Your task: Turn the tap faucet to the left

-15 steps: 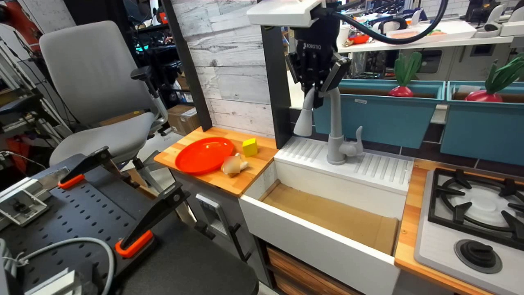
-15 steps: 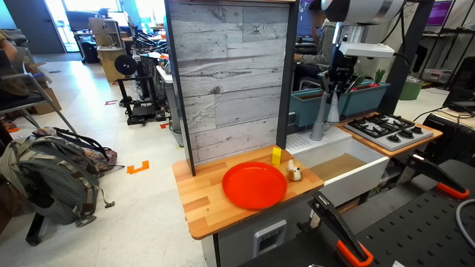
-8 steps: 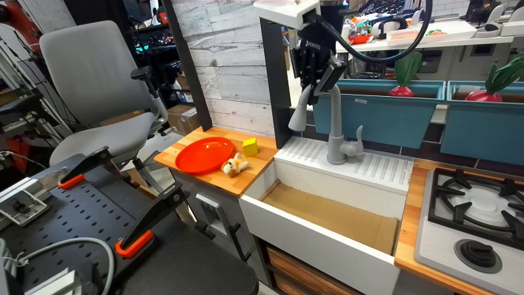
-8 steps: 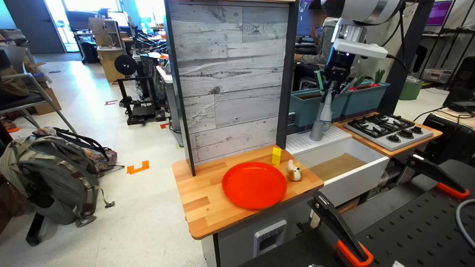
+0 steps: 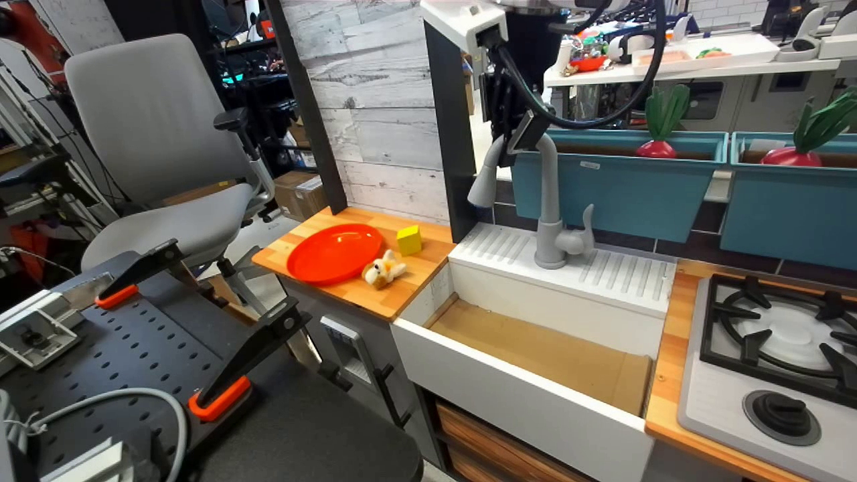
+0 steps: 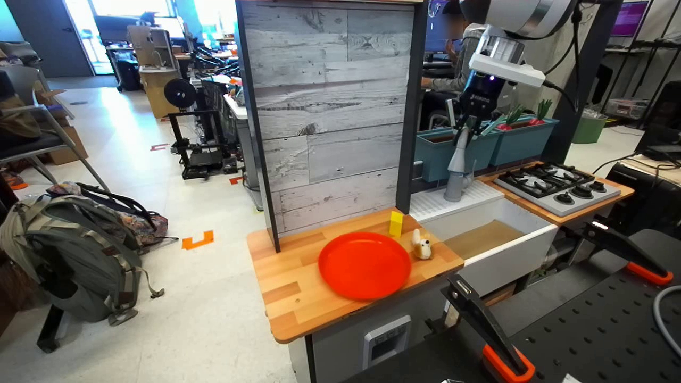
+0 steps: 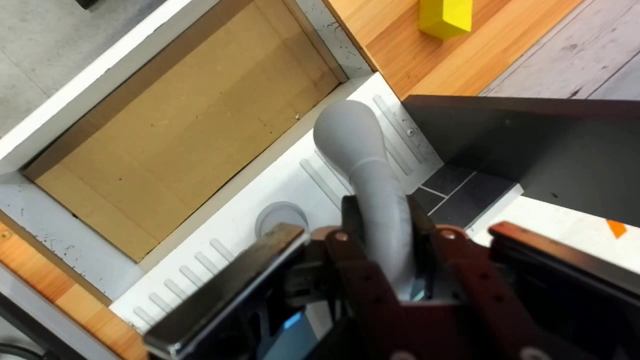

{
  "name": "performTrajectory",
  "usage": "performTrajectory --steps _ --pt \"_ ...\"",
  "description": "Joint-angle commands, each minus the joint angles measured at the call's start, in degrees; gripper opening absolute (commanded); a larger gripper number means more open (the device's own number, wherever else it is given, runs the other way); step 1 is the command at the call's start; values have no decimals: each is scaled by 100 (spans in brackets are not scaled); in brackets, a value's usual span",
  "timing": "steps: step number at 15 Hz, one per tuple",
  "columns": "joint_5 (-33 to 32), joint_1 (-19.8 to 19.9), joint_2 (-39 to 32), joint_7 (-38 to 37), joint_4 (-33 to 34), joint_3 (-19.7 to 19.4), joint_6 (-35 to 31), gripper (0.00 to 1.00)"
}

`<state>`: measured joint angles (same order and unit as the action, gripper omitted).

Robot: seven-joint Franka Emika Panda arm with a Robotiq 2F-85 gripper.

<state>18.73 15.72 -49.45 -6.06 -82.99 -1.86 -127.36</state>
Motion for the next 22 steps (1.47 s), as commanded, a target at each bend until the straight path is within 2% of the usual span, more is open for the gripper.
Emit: performTrajectory --steps 1,8,9,10,13,16,17,18,22 --pt "727 38 -184 -202 169 454 -170 6" --pt "1378 51 -203 -219 -173 677 -1386 6" --pt "1390 49 -196 -201 -218 688 -1470 39" --pt "1368 54 -198 -187 -237 694 -1471 49" --pt "1408 72 -352 -130 -211 843 -1713 69" --pt "1352 86 -302 -69 -326 891 -1929 92" --pt "1354 105 -283 -46 -353 916 -1947 98" --pt "1341 114 -254 -32 -389 918 -1944 100" --pt "1270 148 -50 149 -706 883 -1985 100"
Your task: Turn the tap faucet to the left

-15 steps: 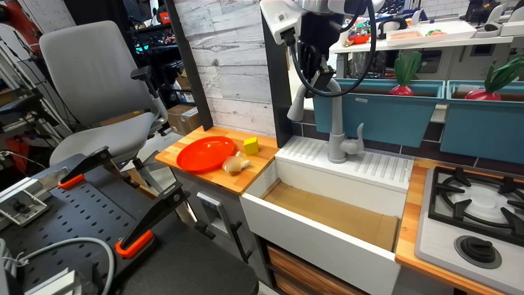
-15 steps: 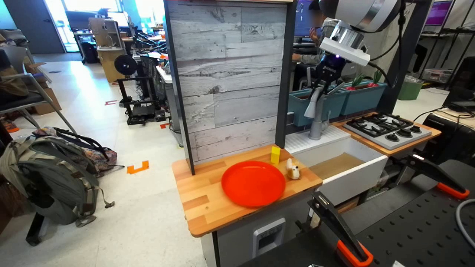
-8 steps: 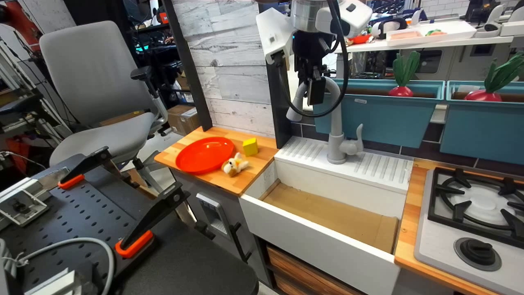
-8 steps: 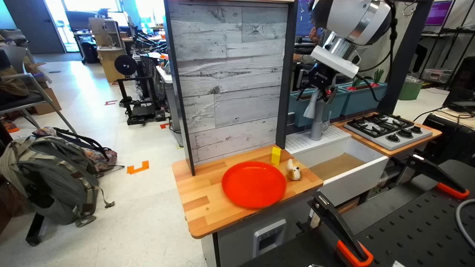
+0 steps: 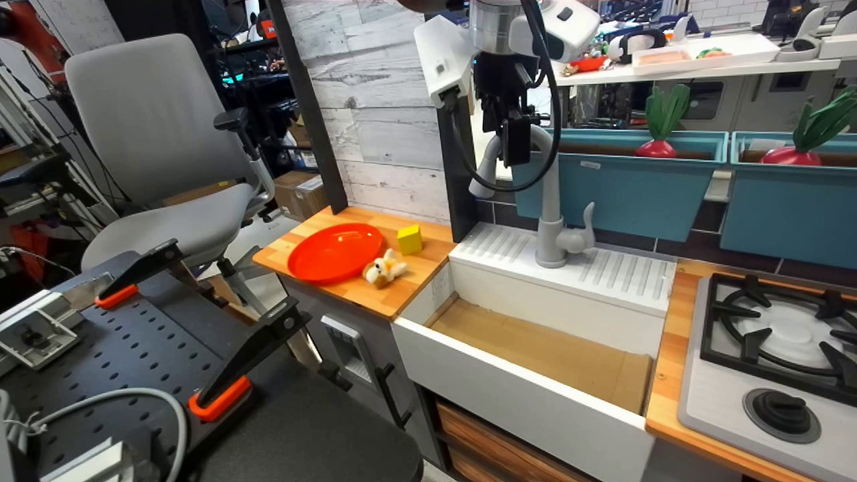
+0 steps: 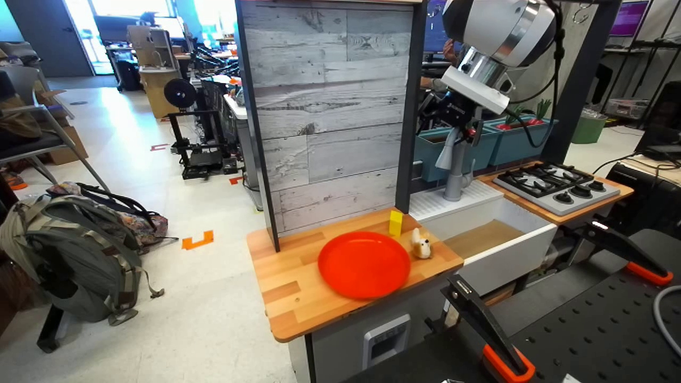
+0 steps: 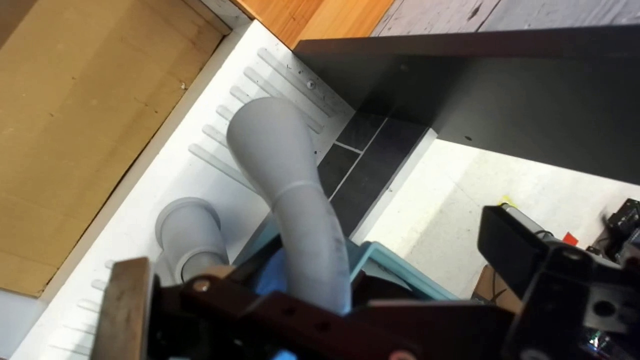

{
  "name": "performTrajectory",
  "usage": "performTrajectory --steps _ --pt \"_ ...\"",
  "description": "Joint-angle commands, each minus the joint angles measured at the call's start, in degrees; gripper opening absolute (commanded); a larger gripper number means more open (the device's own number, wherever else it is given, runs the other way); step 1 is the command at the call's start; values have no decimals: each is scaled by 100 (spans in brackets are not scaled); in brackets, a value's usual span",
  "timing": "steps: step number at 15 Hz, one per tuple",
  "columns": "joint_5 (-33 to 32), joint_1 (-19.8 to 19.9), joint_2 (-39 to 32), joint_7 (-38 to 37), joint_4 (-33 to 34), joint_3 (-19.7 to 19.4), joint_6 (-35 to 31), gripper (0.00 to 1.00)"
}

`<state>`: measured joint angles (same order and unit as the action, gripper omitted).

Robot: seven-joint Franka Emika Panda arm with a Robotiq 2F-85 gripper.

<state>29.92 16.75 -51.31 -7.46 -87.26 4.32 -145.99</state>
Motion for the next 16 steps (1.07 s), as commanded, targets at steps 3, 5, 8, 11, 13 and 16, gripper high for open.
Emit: performTrajectory --steps 3,5,8,11,13,16 --pt "29 55 420 506 -726 127 -183 100" --pt "-50 43 622 609 -1043 16 -248 100" --pt "-234 -63 1001 620 -1671 -182 -382 100" --pt "-485 -132 1427 762 -2328 -301 -481 100" --pt "-758 -240 1770 857 -2817 -379 -519 100" --pt "-1493 -619 2182 795 -3441 -623 -384 100"
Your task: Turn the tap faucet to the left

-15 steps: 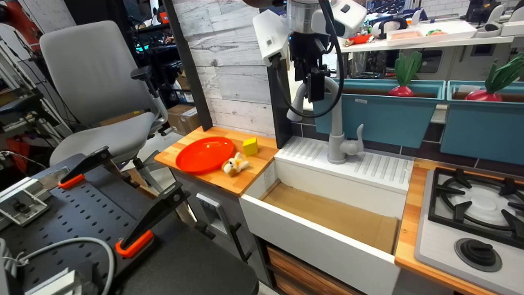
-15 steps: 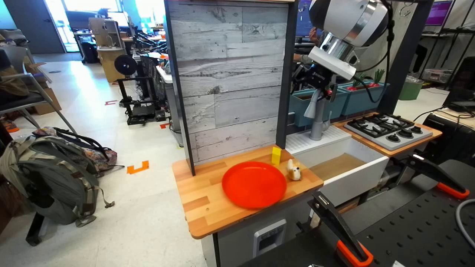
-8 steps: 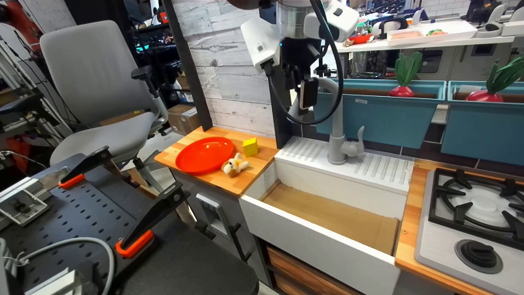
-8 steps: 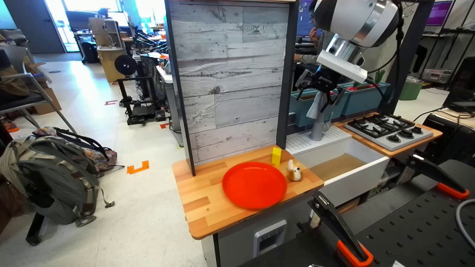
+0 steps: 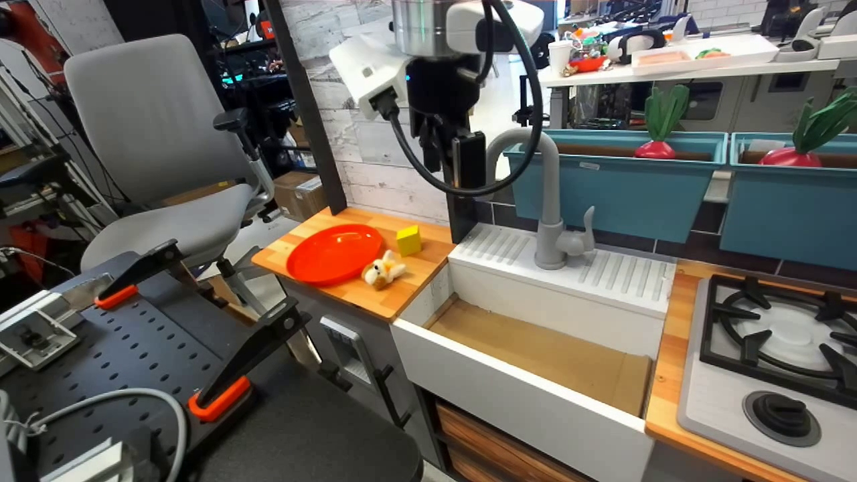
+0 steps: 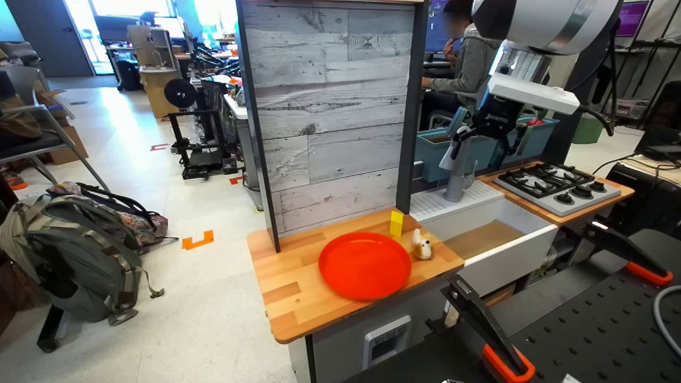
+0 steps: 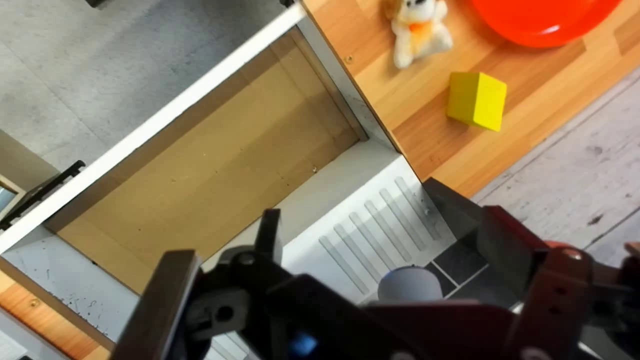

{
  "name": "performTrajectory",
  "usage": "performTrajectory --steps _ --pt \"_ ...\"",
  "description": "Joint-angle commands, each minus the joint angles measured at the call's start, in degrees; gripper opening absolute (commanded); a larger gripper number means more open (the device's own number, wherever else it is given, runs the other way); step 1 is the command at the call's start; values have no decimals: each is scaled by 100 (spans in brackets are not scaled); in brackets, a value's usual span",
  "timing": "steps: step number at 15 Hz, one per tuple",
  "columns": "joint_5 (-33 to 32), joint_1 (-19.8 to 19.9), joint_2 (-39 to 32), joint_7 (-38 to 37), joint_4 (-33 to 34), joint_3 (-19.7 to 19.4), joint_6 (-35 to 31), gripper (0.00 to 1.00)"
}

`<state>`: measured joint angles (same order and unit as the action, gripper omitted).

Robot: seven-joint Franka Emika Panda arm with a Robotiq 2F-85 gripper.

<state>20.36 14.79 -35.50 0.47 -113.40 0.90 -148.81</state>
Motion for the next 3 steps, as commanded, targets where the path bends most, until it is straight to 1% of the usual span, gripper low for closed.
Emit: performTrajectory --steps 1,3 --pt "-198 -132 153 7 -216 -86 17 100" --pt "-364 -316 377 -5 -555 -165 14 100"
